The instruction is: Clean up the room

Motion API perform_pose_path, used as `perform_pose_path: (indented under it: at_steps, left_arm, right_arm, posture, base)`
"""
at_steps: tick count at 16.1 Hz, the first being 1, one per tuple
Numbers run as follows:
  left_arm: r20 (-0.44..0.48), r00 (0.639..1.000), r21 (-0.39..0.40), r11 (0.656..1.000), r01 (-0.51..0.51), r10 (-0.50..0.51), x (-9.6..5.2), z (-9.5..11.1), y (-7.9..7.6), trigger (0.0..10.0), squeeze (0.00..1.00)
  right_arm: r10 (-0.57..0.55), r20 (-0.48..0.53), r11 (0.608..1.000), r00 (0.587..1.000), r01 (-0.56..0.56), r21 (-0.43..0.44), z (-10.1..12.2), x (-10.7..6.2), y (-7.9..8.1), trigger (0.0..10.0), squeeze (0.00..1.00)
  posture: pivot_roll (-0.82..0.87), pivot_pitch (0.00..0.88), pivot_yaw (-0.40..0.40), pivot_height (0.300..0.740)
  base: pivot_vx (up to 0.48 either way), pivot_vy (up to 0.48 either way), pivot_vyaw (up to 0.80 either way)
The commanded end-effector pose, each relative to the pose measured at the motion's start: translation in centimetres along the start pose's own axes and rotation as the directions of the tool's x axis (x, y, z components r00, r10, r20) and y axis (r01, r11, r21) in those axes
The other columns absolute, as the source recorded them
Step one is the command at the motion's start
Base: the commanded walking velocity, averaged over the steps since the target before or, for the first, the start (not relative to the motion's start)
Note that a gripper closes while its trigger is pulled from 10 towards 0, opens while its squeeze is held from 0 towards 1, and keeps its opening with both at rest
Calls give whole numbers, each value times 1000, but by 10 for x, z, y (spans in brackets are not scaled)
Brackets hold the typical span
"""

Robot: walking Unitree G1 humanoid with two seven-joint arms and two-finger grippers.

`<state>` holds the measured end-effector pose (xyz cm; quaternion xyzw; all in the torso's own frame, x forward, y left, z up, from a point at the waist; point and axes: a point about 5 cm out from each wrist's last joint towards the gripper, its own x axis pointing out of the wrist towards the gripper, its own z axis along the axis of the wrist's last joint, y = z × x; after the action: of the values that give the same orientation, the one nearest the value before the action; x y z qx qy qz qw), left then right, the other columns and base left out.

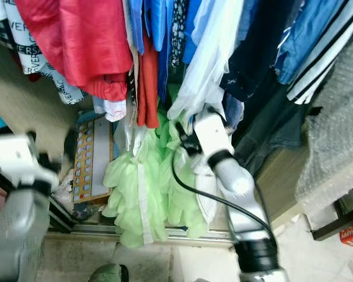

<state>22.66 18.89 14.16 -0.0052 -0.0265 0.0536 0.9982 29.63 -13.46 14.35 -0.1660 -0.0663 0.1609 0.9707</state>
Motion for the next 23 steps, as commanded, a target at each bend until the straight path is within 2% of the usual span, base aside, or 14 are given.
perform_pose_path:
  at_steps: [1, 2, 3, 4, 7, 8, 9, 10, 12, 13, 14, 16, 19, 23]
  left_arm:
    - [-46, 999, 53, 998, 20, -17, -5, -15, 3, 10000, 0]
    - [-70, 997, 34, 999, 36, -34, -11, -21, 4, 10000, 0]
    - [-115, 993, -14, 999, -43, 41, -18, -30, 16, 10000, 0]
    - [-141, 985, 23, 995, -97, 99, -21, -34, 23, 10000, 0]
    - [-95, 973, 20, 977, -210, 211, -41, -36, 39, 10000, 0]
    - [-139, 971, -116, 971, -211, 194, -38, -36, 24, 10000, 0]
    - [-128, 975, -115, 973, -198, 184, -36, -35, 21, 10000, 0]
    - [-59, 996, -29, 997, -73, 71, -29, -29, 9, 10000, 0]
    - [-14, 997, 32, 996, -82, 82, -28, -25, 17, 10000, 0]
    - [-83, 995, 113, 993, -37, 47, -31, -28, 19, 10000, 0]
    - [-115, 993, 100, 995, -6, 18, -32, -26, 14, 10000, 0]
    - [-78, 987, 50, 988, 146, -142, -27, -20, -5, 10000, 0]
    - [-59, 997, 65, 996, 54, -50, -28, -13, -1, 10000, 0]
    - [-50, 998, 27, 999, 40, -39, -25, -10, -6, 10000, 0]
  right_arm:
    - [-8, -34, 993, 999, 12, 117, -10, -2, 4, 10000, 0]
    - [-29, -31, 994, 999, 32, 102, -11, -4, 5, 10000, 0]
    - [-105, -30, 981, 994, 109, 160, -12, -3, 2, 10000, 0]
    - [-148, -49, 966, 988, 155, 205, -14, -2, 0, 10000, 0]
    - [-237, -99, 926, 966, 256, 277, -32, -19, -6, 10000, 0]
    - [-203, -95, 929, 975, 223, 297, -33, -14, -2, 10000, 0]
    - [-191, -90, 931, 977, 210, 300, -32, -13, 0, 10000, 0]
    - [-143, -54, 931, 988, 153, 332, -22, -8, 9, 10000, 0]
    - [-148, -54, 923, 987, 158, 350, -18, -11, 11, 10000, 0]
    - [-165, -60, 917, 984, 176, 357, -17, -16, 10, 10000, 0]
    - [-189, -79, 899, 979, 205, 388, -16, -21, 4, 10000, 0]
    - [-163, -67, 921, 984, 176, 348, -13, -19, 6, 10000, 0]
    - [-142, -69, 928, 987, 157, 337, -11, -18, 5, 10000, 0]
    - [-120, -76, 934, 990, 138, 328, -14, -17, 6, 10000, 0]
  posture:
    - [108, 0, 1, 740]
    - [116, 0, -3, 740]
    - [133, 0, -17, 740]
    - [133, 0, -17, 740]
    - [122, 0, -10, 740]
    - [126, 0, -18, 740]
    - [126, 0, -18, 740]
    - [118, 0, -19, 740]
    - [110, 0, -15, 740]
    - [101, 0, -15, 740]
    - [96, 0, -24, 740]
    - [96, 0, -35, 740]
    - [95, 0, -49, 740]
    - [101, 0, -51, 740]
  base:
    - [0, 0, 0]
    - [0, 0, 0]
    - [0, 0, 0]
    - [0, 0, 0]
    - [0, 0, 0]
    - [0, 0, 0]
    - [0, 0, 0]
    - [0, 0, 0]
    - [0, 0, 0]
    - [0, 0, 0]
    - [0, 0, 0]
    - [0, 0, 375]
    - [0, 0, 800]
    - [0, 0, 800]
